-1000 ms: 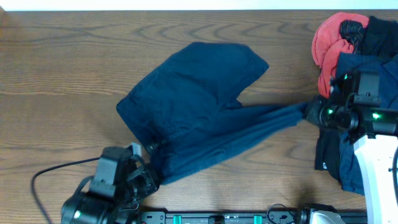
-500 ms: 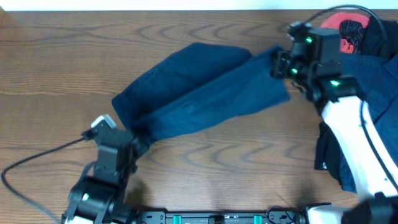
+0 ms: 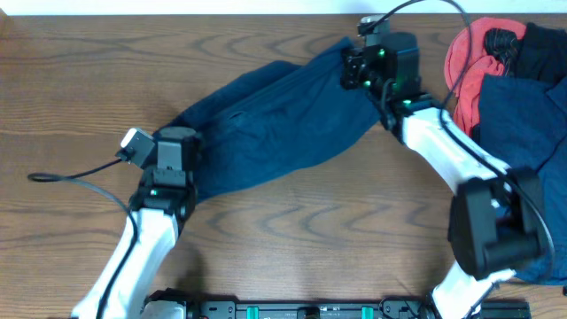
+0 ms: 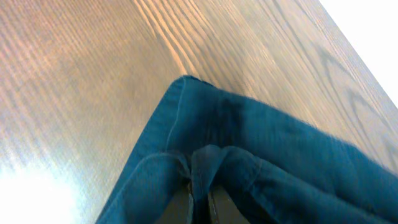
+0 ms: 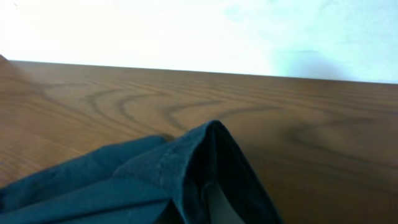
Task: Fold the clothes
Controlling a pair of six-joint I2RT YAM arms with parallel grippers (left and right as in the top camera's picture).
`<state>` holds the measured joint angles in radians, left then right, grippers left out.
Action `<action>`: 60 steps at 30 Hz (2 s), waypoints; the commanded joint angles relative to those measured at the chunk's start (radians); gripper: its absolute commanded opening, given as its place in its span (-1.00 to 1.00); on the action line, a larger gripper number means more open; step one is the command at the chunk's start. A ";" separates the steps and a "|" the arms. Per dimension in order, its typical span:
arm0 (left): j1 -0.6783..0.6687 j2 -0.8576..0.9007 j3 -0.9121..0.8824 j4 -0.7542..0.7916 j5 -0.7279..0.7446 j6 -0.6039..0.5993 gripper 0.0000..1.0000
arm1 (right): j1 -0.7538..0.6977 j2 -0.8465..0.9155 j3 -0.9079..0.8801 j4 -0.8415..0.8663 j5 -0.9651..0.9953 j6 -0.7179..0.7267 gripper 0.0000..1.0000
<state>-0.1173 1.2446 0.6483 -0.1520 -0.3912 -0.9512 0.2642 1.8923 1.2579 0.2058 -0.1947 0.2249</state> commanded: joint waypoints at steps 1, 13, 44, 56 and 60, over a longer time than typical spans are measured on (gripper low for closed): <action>0.087 0.105 -0.007 0.095 -0.062 0.001 -0.88 | -0.021 0.075 0.023 0.094 0.101 -0.017 -0.97; 0.167 0.357 -0.007 0.464 -0.034 0.100 -0.31 | -0.005 0.286 0.025 0.401 0.101 -0.017 -0.21; 0.166 0.194 0.005 0.060 0.388 0.450 0.96 | -0.008 0.174 0.023 -0.488 0.113 0.000 -0.58; 0.167 0.249 0.005 -0.101 0.426 0.450 0.96 | -0.073 0.174 0.023 -0.858 0.338 0.151 -0.97; 0.166 0.223 0.005 -0.140 0.490 0.478 0.96 | -0.095 0.173 0.023 -0.951 0.401 0.224 -0.97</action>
<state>0.0437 1.4837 0.6502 -0.2783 0.0635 -0.5110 0.2039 2.0209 1.3167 -0.7013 0.0502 0.3714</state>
